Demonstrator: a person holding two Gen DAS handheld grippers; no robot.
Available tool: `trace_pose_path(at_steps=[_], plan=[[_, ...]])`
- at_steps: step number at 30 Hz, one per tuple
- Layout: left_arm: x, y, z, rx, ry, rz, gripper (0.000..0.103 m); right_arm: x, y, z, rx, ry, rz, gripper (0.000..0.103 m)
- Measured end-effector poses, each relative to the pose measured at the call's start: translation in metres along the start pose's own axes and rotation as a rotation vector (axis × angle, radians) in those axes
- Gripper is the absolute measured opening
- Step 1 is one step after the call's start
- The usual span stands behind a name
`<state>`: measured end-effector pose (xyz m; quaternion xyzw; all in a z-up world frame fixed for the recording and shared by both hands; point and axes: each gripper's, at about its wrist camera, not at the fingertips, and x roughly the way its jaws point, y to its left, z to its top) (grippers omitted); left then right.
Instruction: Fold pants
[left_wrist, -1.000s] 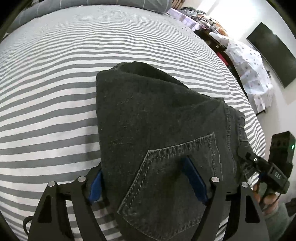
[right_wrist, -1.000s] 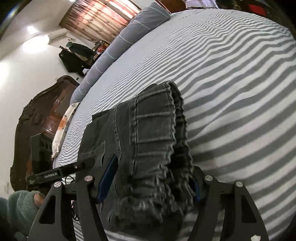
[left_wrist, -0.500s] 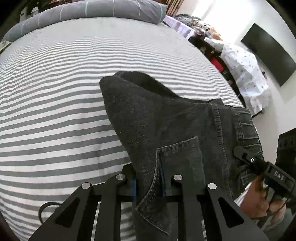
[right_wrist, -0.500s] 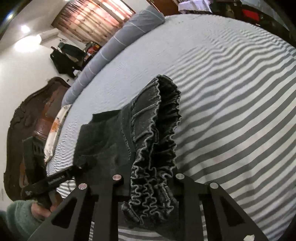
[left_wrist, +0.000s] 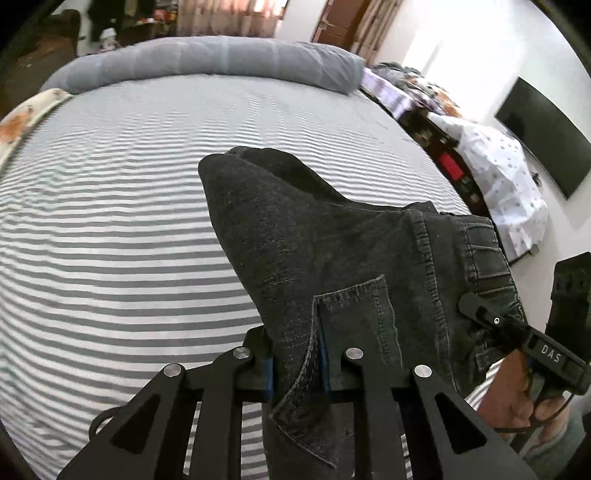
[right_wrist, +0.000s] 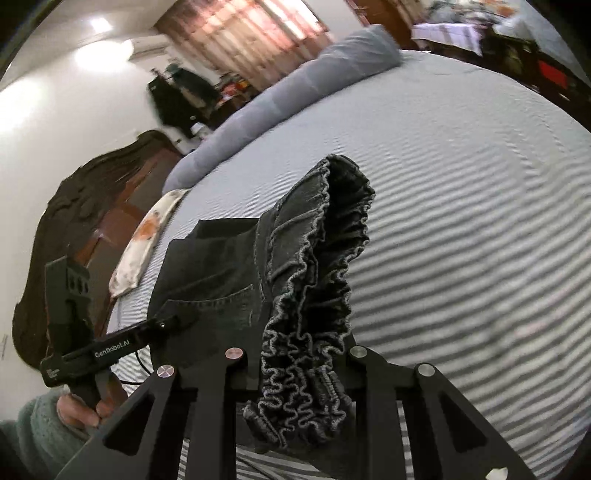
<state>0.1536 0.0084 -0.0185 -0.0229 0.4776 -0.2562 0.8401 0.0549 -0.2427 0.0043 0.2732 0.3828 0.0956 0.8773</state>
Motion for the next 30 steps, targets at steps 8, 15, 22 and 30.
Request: trace_pose_path(at_steps=[8,15,22,30], plan=[[-0.035,0.082,-0.005,-0.066,-0.023,0.104,0.018,0.062,0.084,-0.011,-0.069,0.067,0.089,0.021],[-0.017,0.140,0.009,-0.087,-0.030,0.160,0.018,0.126,0.128,-0.006,-0.100,0.118,0.082,0.021],[0.014,0.188,0.038,-0.077,-0.021,0.183,0.018,0.185,0.140,0.013,-0.110,0.148,0.023,0.021],[0.063,0.211,0.065,-0.074,0.013,0.223,0.018,0.248,0.133,0.036,-0.086,0.186,-0.023,0.021]])
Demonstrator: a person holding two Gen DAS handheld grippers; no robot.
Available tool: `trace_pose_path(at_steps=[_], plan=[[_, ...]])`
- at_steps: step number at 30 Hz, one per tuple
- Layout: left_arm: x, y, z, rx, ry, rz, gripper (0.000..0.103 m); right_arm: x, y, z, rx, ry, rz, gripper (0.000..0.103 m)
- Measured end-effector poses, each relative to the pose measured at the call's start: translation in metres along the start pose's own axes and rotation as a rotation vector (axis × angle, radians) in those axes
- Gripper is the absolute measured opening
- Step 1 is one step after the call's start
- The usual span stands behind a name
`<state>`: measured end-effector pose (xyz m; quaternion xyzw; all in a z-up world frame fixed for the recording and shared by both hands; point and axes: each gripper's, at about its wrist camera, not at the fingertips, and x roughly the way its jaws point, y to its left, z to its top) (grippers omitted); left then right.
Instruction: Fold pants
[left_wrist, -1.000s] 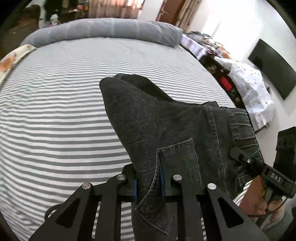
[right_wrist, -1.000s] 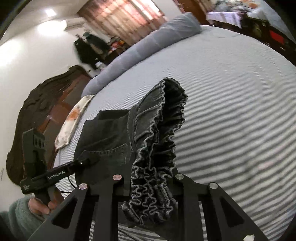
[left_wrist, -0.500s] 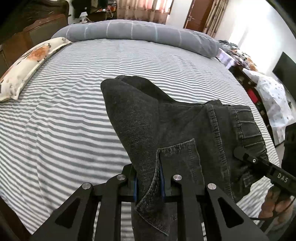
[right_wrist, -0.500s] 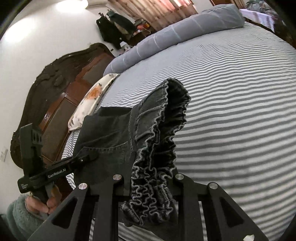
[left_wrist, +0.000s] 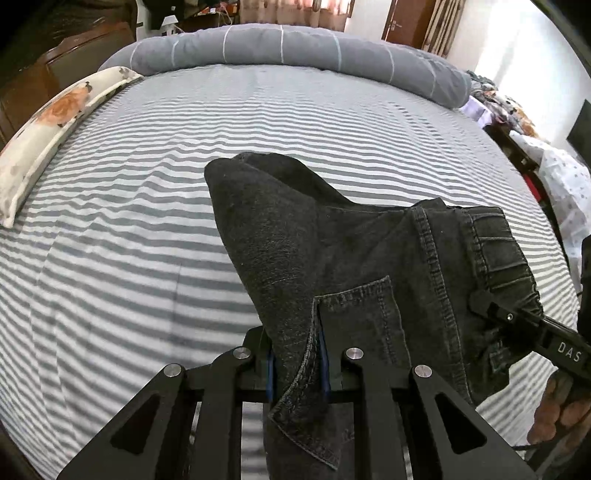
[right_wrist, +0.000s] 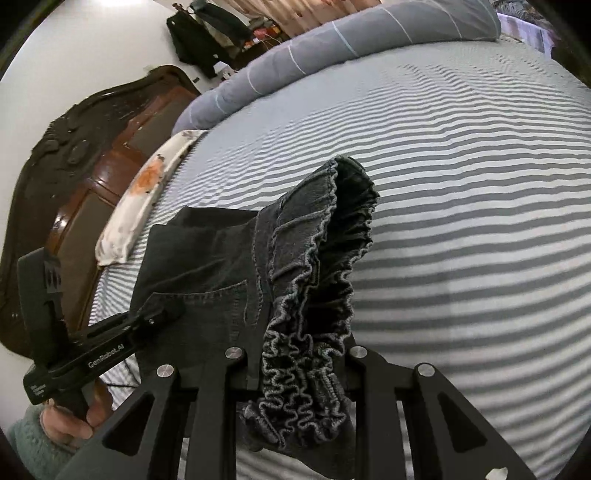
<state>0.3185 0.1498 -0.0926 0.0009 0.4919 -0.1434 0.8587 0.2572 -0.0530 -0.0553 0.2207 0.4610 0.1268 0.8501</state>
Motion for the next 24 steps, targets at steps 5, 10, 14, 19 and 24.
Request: trace_pose_path(at_steps=[5,10,14,19,24], plan=[[0.026,0.005,-0.004,-0.005,0.013,0.055,0.024,0.024,-0.015,0.006,-0.018,0.024,-0.057,0.022],[0.030,0.001,-0.014,0.043,-0.005,0.132,0.045,0.029,-0.026,0.001,-0.021,0.034,-0.121,0.041],[0.021,0.000,-0.027,0.071,-0.002,0.185,0.054,0.021,-0.019,-0.009,-0.061,0.025,-0.179,0.056],[-0.005,0.005,-0.057,0.046,-0.006,0.197,0.057,0.004,-0.010,-0.035,-0.106,0.016,-0.244,0.065],[-0.032,0.013,-0.090,-0.035,0.010,0.190,0.058,0.013,-0.015,-0.053,-0.111,0.064,-0.308,0.065]])
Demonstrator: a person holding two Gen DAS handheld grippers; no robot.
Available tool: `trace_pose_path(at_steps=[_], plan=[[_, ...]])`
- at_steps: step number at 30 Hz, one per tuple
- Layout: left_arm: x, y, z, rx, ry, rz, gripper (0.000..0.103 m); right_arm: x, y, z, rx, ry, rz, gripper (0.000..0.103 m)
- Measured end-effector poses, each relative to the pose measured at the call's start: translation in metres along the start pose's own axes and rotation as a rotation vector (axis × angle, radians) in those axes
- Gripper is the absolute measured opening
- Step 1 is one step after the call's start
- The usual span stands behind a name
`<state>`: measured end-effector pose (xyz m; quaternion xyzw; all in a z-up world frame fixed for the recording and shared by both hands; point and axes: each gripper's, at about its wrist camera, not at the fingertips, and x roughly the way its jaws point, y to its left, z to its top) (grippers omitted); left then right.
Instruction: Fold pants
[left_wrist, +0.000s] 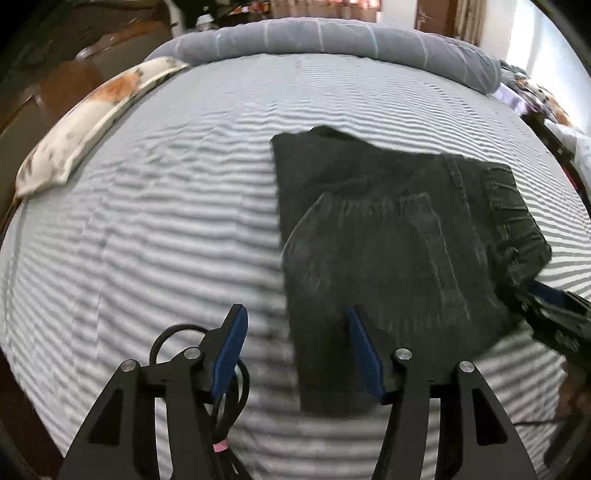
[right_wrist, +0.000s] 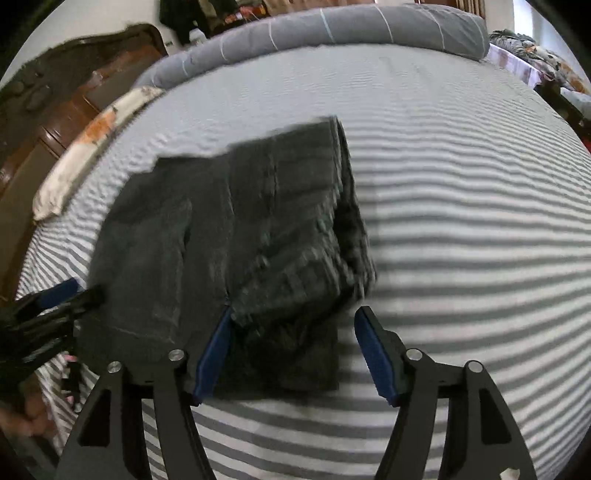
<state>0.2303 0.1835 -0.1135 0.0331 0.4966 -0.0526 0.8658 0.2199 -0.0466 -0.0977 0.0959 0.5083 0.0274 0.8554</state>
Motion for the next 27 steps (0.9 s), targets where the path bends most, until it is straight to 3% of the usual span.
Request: trace_pose_path(at_steps=[6,11,19,27], plan=[[-0.024,0.009,-0.027,-0.068,0.005,0.021,0.058,-0.010,0.002,0.000,0.029,-0.018,-0.021,0.066],[-0.047,0.004,-0.040,-0.040,-0.036,0.057,0.064,-0.050,0.022,-0.008,-0.033,-0.089,-0.049,0.068],[-0.076,0.005,-0.055,-0.020,-0.096,0.052,0.071,-0.101,0.052,-0.032,-0.114,-0.164,-0.079,0.090],[-0.087,-0.002,-0.062,0.001,-0.134,0.051,0.078,-0.113,0.064,-0.052,-0.093,-0.167,-0.087,0.095]])
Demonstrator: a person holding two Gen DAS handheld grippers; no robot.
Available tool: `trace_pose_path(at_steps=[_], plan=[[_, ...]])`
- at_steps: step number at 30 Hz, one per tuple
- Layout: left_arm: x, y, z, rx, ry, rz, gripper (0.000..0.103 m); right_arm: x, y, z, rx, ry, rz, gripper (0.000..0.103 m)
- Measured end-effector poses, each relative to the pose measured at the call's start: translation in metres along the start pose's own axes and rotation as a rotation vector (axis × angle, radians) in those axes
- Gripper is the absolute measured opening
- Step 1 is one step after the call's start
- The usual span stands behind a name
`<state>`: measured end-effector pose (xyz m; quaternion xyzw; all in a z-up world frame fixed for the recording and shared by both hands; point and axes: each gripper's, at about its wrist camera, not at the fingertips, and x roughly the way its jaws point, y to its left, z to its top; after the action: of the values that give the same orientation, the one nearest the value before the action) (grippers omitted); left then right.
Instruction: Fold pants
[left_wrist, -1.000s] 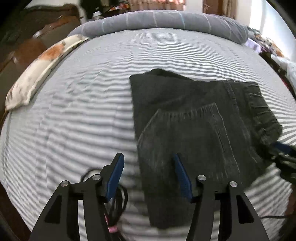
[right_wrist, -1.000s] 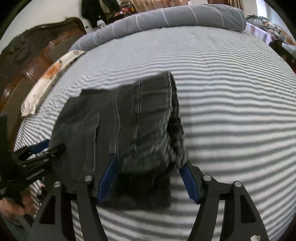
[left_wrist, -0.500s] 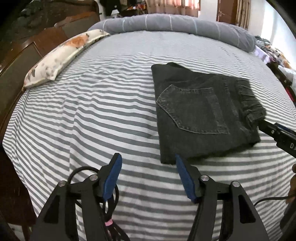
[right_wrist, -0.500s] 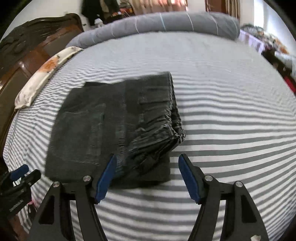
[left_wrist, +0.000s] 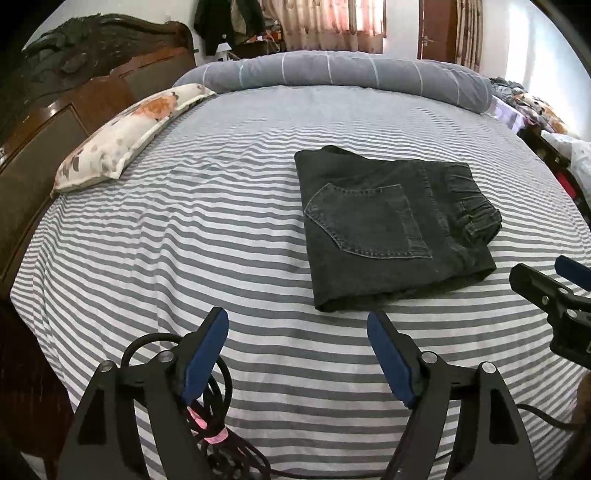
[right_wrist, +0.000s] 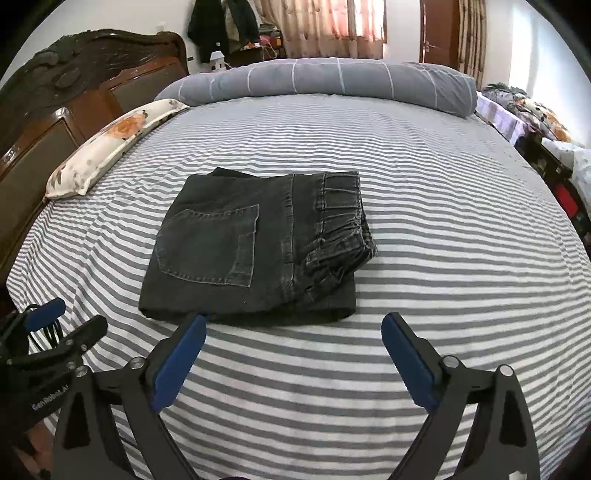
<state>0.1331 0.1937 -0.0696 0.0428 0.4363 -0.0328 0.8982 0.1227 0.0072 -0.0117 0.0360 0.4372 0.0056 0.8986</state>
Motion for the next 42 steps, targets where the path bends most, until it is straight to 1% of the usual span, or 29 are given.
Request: trace_pose_path(at_steps=[5,9,15,20,27,34,42], plan=[[0.000,-0.003,-0.002,-0.009,-0.012,-0.013,0.079,-0.003,0.006,-0.006,-0.003,0.002,-0.039,0.097],[0.001,-0.006,-0.002,-0.014,-0.026,-0.020,0.080,-0.005,0.008,-0.008,-0.006,0.001,-0.053,0.100],[-0.001,-0.004,-0.004,-0.016,-0.041,-0.009,0.082,-0.006,0.014,-0.011,-0.047,-0.002,-0.094,0.101],[-0.002,0.000,-0.005,-0.033,-0.045,-0.015,0.082,-0.004,0.019,-0.012,-0.069,0.003,-0.115,0.101],[-0.003,0.000,-0.007,-0.023,-0.046,-0.019,0.082,-0.002,0.022,-0.012,-0.079,0.010,-0.123,0.102],[-0.003,0.001,-0.007,-0.029,-0.044,-0.040,0.082,0.003,0.028,-0.015,-0.089,0.026,-0.128,0.102],[-0.003,0.001,-0.008,-0.030,-0.050,-0.033,0.082,0.004,0.032,-0.017,-0.102,0.030,-0.132,0.102]])
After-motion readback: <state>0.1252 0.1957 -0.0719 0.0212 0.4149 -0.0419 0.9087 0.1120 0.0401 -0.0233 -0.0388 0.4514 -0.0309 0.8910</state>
